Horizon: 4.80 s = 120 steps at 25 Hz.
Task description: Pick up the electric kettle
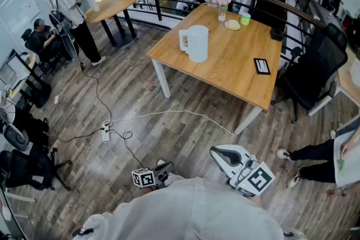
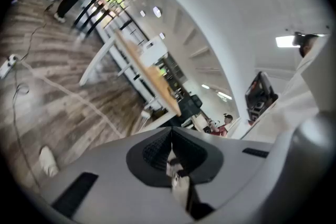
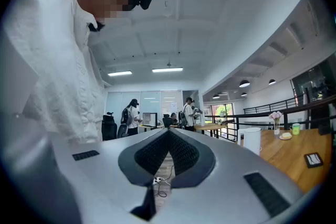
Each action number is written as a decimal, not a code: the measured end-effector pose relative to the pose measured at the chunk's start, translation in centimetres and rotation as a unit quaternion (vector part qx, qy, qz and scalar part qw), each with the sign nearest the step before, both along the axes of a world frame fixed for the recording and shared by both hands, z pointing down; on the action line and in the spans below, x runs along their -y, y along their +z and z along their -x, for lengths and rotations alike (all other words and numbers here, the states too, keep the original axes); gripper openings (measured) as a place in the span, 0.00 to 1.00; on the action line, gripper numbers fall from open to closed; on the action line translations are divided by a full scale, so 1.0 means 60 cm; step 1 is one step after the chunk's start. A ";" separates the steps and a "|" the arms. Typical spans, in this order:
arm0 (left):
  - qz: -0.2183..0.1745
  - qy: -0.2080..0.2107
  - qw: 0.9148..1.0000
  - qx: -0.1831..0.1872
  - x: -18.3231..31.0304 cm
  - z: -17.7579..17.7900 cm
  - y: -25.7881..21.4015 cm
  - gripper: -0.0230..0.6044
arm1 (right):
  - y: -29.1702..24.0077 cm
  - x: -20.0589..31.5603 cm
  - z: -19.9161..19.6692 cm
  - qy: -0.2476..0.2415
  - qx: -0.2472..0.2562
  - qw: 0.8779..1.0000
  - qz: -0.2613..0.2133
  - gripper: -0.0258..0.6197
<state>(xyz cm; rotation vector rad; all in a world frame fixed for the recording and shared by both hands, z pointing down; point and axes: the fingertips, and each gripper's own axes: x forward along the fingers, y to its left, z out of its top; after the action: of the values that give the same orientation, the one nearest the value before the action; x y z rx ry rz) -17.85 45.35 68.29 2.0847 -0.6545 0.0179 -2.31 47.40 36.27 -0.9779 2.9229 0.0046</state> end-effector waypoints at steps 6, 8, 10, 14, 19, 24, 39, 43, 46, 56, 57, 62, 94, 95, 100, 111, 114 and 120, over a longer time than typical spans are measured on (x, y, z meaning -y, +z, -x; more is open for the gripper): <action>-0.397 0.086 0.911 -0.074 0.037 -0.118 -0.472 0.05 | -0.015 -0.007 0.001 -0.009 0.007 1.000 -0.014 0.06; -0.458 0.100 0.877 -0.102 0.011 -0.152 -0.559 0.05 | -0.016 -0.008 0.006 -0.012 0.008 1.000 -0.015 0.06; -0.485 0.125 0.860 -0.092 -0.017 -0.181 -0.582 0.05 | -0.020 -0.011 0.009 -0.015 0.012 1.000 -0.017 0.06; -0.488 0.178 0.853 -0.048 -0.056 -0.218 -0.552 0.05 | -0.022 -0.014 0.007 -0.012 0.016 1.000 -0.020 0.06; -0.446 0.166 0.876 -0.076 -0.053 -0.217 -0.543 0.05 | -0.029 -0.025 0.004 -0.028 0.048 0.998 -0.026 0.06; -0.444 0.168 0.879 -0.050 -0.047 -0.224 -0.539 0.05 | -0.033 -0.028 0.000 -0.046 0.071 0.996 -0.019 0.06; -0.455 0.149 0.876 -0.049 0.114 -0.254 -0.514 0.05 | 0.005 0.119 -0.037 -0.026 0.047 0.998 -0.017 0.06; -0.452 0.155 0.877 -0.043 0.185 -0.271 -0.494 0.05 | 0.021 0.194 -0.046 -0.028 0.043 0.999 -0.012 0.06; -0.452 0.154 0.878 -0.042 0.243 -0.274 -0.488 0.05 | 0.033 0.259 -0.045 -0.035 0.041 0.999 -0.008 0.06; -0.446 0.122 0.885 -0.047 0.471 -0.247 -0.525 0.05 | 0.003 0.497 -0.037 -0.027 0.054 0.998 -0.002 0.07; -0.448 0.120 0.885 -0.047 0.499 -0.243 -0.531 0.05 | -0.002 0.525 -0.037 -0.025 0.057 0.998 -0.002 0.06; -0.450 0.126 0.883 -0.046 0.635 -0.233 -0.551 0.05 | -0.023 0.656 -0.043 -0.004 0.068 0.998 -0.003 0.07; -0.419 0.149 0.894 -0.048 0.925 -0.303 -0.515 0.05 | 0.242 1.006 -0.230 0.067 -0.079 0.987 0.121 0.06; -0.420 0.145 0.895 -0.046 0.925 -0.303 -0.517 0.05 | 0.268 1.016 -0.240 0.070 -0.089 0.985 0.133 0.06; -0.420 0.133 0.897 -0.022 0.922 -0.291 -0.512 0.05 | 0.349 1.054 -0.271 0.064 -0.074 0.980 0.175 0.06; -0.418 0.133 0.899 0.008 0.917 -0.295 -0.492 0.05 | 0.377 1.092 -0.274 0.048 -0.057 0.982 0.175 0.07; -0.413 0.133 0.901 0.007 0.919 -0.295 -0.484 0.05 | 0.380 1.091 -0.274 0.050 -0.047 0.982 0.178 0.08; -0.405 0.140 0.904 0.004 0.927 -0.298 -0.484 0.05 | 0.385 1.098 -0.270 0.039 -0.021 0.982 0.184 0.64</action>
<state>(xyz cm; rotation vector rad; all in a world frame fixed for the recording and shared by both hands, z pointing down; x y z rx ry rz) 0.02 -10.27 39.27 2.9738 -0.3804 -0.0998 13.92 -18.47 59.38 -1.1472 2.9819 -0.5362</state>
